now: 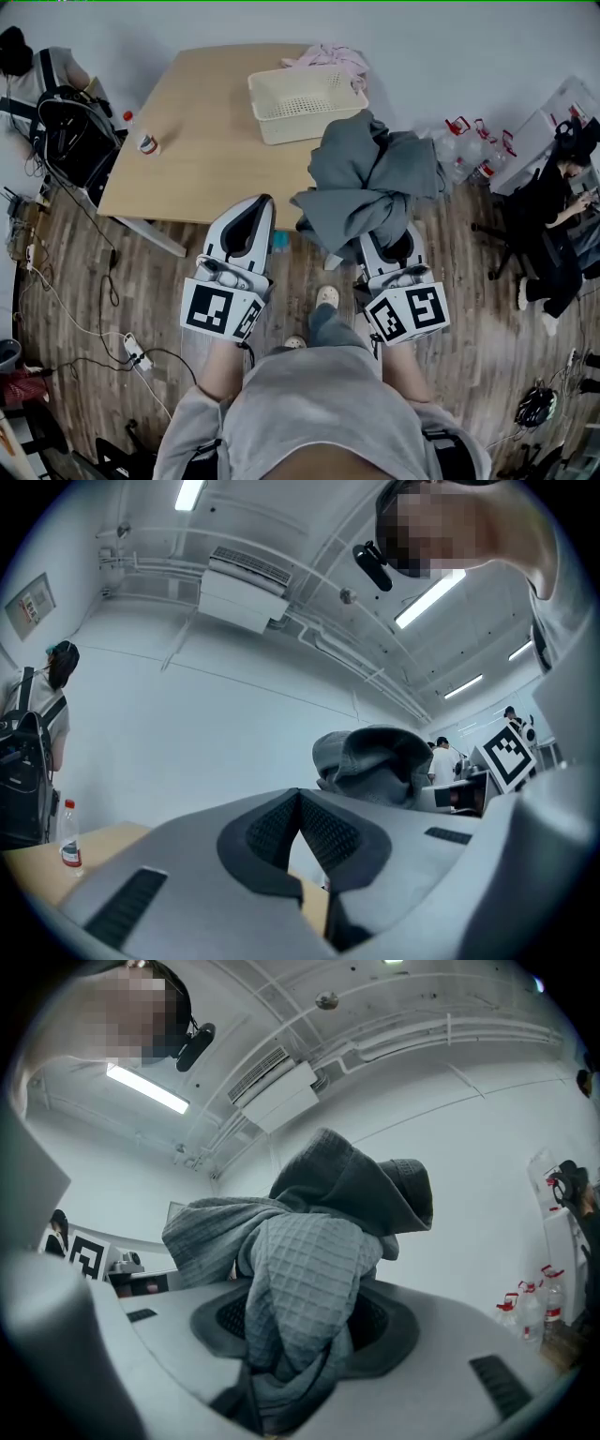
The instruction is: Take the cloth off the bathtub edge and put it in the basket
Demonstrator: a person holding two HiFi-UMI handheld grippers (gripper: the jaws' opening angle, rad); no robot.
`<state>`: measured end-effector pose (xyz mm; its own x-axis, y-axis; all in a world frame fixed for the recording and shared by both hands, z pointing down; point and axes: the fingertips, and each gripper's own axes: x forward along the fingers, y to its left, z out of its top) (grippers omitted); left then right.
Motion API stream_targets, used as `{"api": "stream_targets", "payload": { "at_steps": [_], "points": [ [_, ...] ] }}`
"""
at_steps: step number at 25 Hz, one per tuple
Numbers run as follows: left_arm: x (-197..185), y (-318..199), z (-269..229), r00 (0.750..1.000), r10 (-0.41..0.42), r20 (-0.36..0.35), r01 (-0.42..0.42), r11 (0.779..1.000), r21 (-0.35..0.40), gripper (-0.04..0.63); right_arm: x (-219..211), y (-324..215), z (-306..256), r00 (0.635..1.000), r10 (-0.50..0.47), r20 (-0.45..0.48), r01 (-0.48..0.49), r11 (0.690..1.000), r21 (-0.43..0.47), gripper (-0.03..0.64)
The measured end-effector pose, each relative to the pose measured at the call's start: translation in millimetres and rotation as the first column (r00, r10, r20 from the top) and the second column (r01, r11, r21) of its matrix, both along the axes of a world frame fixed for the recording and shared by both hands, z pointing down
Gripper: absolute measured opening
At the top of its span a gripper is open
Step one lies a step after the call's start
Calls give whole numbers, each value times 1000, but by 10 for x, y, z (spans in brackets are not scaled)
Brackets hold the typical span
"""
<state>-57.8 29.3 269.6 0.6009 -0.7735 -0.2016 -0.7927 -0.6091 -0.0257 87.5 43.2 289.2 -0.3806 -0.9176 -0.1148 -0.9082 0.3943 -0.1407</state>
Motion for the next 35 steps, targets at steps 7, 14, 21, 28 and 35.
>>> {"api": "stream_targets", "payload": {
  "at_steps": [7, 14, 21, 28, 35],
  "points": [
    [168, -640, -60, 1000, -20, -4, 20, 1000, -3, -3, 144, -682, -60, 1000, -29, -3, 29, 1000, -3, 206],
    [355, -1116, -141, 998, -66, -5, 66, 998, 13, -3, 352, -1238, -130, 997, -71, 0, 71, 997, 13, 206],
    [548, -1650, -176, 993, -115, -6, 115, 993, 15, -3, 554, -1834, -173, 993, -115, 4, 115, 993, 19, 206],
    [760, -1930, -173, 989, -145, -9, 145, 989, 31, -3, 728, -2141, -153, 988, -155, 5, 155, 988, 29, 206],
    [920, -2067, -89, 984, -178, -3, 178, 984, 13, -3, 889, -2353, -97, 983, -185, 20, 185, 983, 22, 206]
  ]
}}
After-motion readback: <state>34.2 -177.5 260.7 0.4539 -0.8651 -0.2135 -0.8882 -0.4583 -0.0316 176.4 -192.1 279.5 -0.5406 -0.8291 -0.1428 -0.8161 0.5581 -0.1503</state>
